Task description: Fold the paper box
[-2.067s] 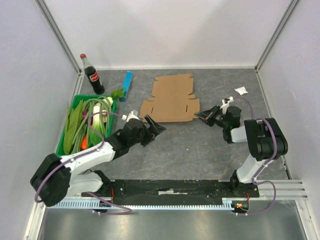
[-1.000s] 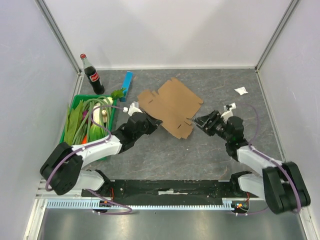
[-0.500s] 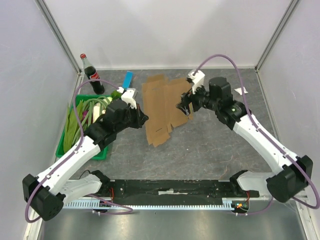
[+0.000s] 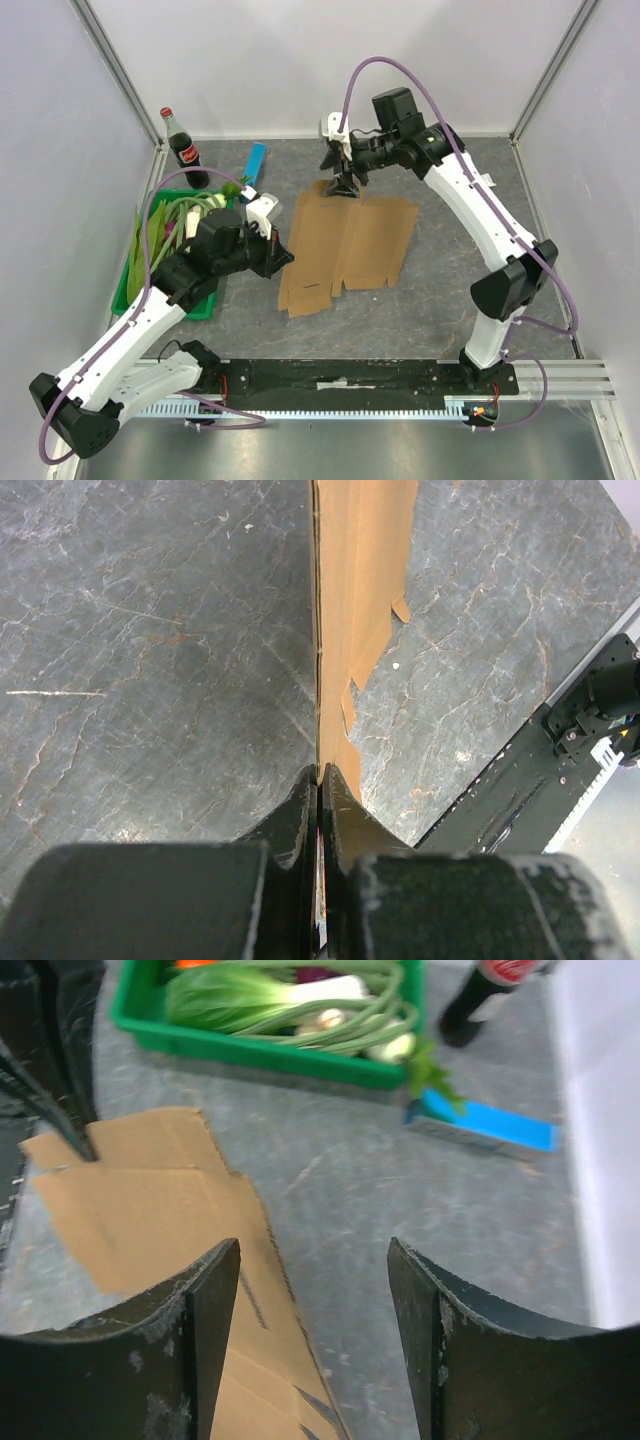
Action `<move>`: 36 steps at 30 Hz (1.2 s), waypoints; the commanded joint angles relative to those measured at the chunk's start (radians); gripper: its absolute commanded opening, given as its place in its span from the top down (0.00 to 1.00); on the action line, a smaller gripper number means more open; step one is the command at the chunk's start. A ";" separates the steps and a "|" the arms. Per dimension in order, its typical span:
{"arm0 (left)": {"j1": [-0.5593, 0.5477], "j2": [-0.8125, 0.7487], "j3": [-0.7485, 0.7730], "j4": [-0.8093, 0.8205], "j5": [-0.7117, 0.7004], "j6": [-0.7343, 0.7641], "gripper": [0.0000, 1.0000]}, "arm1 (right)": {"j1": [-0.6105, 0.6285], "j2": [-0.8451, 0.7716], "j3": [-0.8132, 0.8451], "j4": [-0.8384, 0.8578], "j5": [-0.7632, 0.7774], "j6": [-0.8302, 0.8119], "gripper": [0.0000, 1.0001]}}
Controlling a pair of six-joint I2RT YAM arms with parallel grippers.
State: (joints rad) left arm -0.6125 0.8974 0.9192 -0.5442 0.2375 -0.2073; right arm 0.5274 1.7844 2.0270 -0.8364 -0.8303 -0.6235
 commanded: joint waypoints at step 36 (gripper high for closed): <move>0.085 -0.009 -0.097 0.271 -0.195 -0.393 0.17 | -0.458 -0.401 -1.313 1.264 0.126 1.387 1.00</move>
State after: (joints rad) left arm -0.5827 0.8490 0.8593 -0.4686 -0.1593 -0.5774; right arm 0.0982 1.4265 0.8047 0.1310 -0.6731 0.7013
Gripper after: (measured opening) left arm 0.901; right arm 0.014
